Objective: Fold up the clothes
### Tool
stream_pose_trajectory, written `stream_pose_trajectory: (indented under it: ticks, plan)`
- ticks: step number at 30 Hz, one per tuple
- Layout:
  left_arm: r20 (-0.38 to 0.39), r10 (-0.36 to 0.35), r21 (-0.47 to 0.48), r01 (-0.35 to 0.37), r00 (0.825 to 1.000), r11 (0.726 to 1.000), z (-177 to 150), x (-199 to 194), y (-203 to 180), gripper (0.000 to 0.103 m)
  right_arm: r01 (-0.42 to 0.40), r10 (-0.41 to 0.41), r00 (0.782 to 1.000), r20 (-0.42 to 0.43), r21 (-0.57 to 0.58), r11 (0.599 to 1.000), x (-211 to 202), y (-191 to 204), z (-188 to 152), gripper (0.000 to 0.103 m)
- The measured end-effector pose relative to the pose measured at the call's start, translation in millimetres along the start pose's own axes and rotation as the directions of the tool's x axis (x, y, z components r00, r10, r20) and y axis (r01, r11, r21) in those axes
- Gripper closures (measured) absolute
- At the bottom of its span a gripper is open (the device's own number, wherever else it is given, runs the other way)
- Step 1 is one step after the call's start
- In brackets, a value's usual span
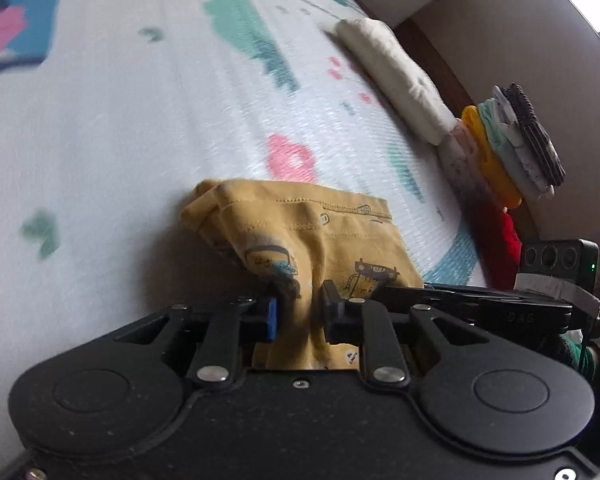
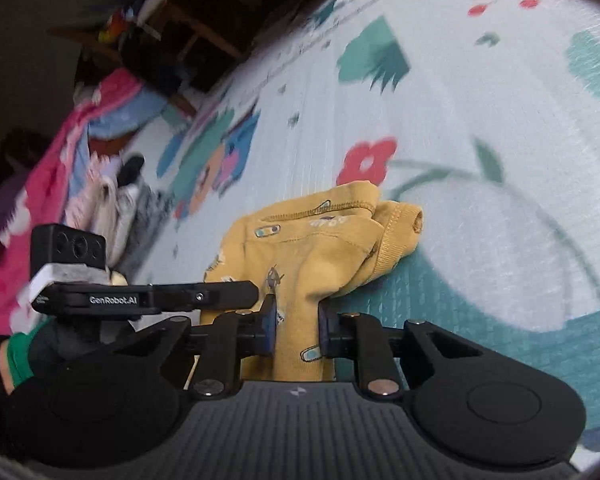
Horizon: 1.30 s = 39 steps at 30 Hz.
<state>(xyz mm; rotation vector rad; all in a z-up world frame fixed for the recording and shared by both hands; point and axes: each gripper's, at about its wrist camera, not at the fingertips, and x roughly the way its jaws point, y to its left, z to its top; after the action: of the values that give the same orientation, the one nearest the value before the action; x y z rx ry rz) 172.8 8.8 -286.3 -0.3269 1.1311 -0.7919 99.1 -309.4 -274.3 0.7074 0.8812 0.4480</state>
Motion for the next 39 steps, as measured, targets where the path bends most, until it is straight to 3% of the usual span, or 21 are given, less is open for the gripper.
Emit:
stream_pose_trajectory:
  ticks: [4,8,12,16,23,25,28,31,34,38,39]
  plan:
    - [0.012,-0.024,0.071,0.023,1.000,0.997,36.6,8.5,-34.3,0.085,-0.001,0.002,0.993,0.118,-0.005,1.000,-31.1,-3.3,22.1,0.081]
    - [0.023,-0.052,0.164,0.047,0.998,0.985,81.3,23.1,-77.0,0.085,0.019,-0.014,0.970,0.244,-0.021,1.000,-66.5,-9.4,52.9,0.081]
    - [-0.020,-0.071,0.243,0.074,0.997,0.967,108.9,54.0,-119.8,0.085,0.056,-0.055,0.941,0.333,0.007,0.998,-101.7,-22.6,69.6,0.081]
    - [-0.106,-0.116,0.311,0.144,0.988,0.939,115.8,91.2,-164.1,0.085,0.081,-0.107,0.913,0.394,0.084,0.993,-142.6,-44.1,62.6,0.081]
    - [-0.238,-0.206,0.383,0.287,0.949,0.878,110.2,164.1,-253.8,0.085,0.145,-0.259,0.823,0.505,0.254,0.956,-227.7,-84.8,24.5,0.081]
    - [-0.251,-0.242,0.396,0.328,0.937,0.857,107.6,174.4,-285.2,0.085,0.173,-0.296,0.789,0.539,0.268,0.948,-255.8,-87.3,15.8,0.081]
    - [-0.252,-0.318,0.402,0.398,0.914,0.825,112.0,172.4,-331.8,0.085,0.179,-0.290,0.758,0.584,0.241,0.954,-299.5,-76.6,18.0,0.081]
    - [-0.217,-0.410,0.387,0.464,0.886,0.797,135.5,158.7,-370.2,0.085,0.204,-0.256,0.724,0.641,0.156,0.967,-347.1,-59.5,43.5,0.081]
    - [-0.174,-0.458,0.393,0.488,0.872,0.779,172.9,152.1,-406.7,0.085,0.158,-0.189,0.707,0.682,0.108,0.982,-384.1,-59.6,86.1,0.081]
    - [-0.134,-0.502,0.348,0.514,0.855,0.784,235.1,161.0,-446.5,0.084,0.120,-0.170,0.639,0.750,0.121,0.985,-421.0,-76.2,140.2,0.081]
    - [-0.121,-0.487,0.345,0.496,0.865,0.797,250.7,169.2,-456.0,0.081,0.128,-0.177,0.618,0.766,0.124,0.984,-426.9,-82.2,153.7,0.079]
